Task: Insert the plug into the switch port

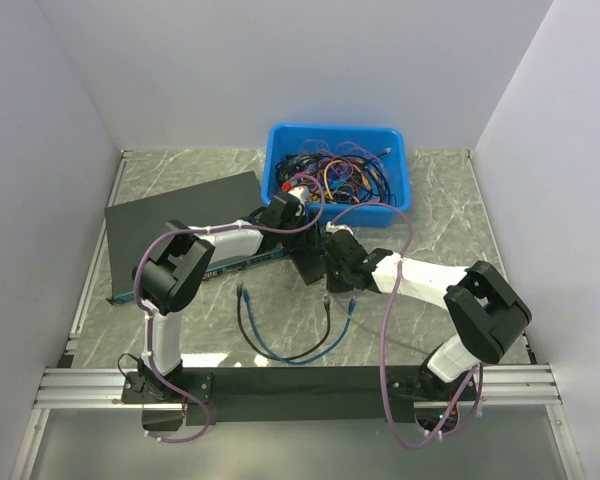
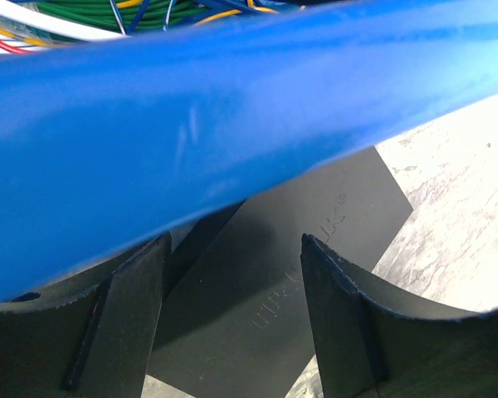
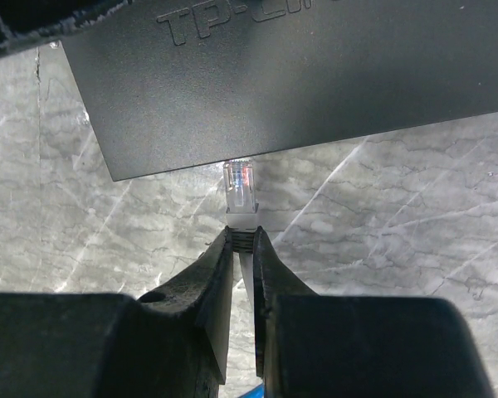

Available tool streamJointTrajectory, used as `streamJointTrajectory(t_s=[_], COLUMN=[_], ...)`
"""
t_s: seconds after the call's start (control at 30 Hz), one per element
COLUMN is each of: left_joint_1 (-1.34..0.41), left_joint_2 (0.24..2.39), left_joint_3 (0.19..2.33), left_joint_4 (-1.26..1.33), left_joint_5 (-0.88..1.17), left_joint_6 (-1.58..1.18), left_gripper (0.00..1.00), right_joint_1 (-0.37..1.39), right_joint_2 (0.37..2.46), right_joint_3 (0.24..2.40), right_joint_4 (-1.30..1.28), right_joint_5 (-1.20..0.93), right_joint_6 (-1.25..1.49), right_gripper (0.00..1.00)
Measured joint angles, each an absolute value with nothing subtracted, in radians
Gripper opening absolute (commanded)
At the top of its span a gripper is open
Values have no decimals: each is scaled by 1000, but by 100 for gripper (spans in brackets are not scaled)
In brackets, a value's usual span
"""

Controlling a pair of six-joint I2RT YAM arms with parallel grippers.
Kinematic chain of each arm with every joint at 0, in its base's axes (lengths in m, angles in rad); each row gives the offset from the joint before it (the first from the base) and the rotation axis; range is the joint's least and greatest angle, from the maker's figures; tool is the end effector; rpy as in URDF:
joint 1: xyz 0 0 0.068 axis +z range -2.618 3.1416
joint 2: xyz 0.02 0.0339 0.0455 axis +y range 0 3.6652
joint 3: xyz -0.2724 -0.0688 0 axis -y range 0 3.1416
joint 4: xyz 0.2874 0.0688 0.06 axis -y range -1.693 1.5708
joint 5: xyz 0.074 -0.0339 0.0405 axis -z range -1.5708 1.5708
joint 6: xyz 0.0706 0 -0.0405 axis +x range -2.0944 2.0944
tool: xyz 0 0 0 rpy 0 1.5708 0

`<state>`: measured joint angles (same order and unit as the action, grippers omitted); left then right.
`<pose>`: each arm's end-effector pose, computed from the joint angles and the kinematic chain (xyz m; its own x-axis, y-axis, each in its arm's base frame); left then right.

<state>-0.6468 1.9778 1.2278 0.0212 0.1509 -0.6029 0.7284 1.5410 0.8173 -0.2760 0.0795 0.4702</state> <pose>0.3817 -0.3015 0.1159 -0.8263 -0.0785 -0.5577 0.2631 0.8218 -0.5055 0.2612 0.2255 0.1190 -0.8458 -0.1493 -0.5122 -0.2786 0.9424 0.1853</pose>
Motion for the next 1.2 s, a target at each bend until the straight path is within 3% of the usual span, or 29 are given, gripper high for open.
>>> streamJointTrajectory(t_s=[1.2], left_joint_1=[-647], left_joint_2=[1971], left_joint_3=[1212], left_joint_4=[38], left_joint_5=[150], left_joint_6=[-587], left_gripper=[67], right_joint_1=[729], right_joint_2=[1594], right_joint_3=[859], right_joint_4=[-319], right_joint_5=[108], right_joint_6=[474], right_gripper=[0])
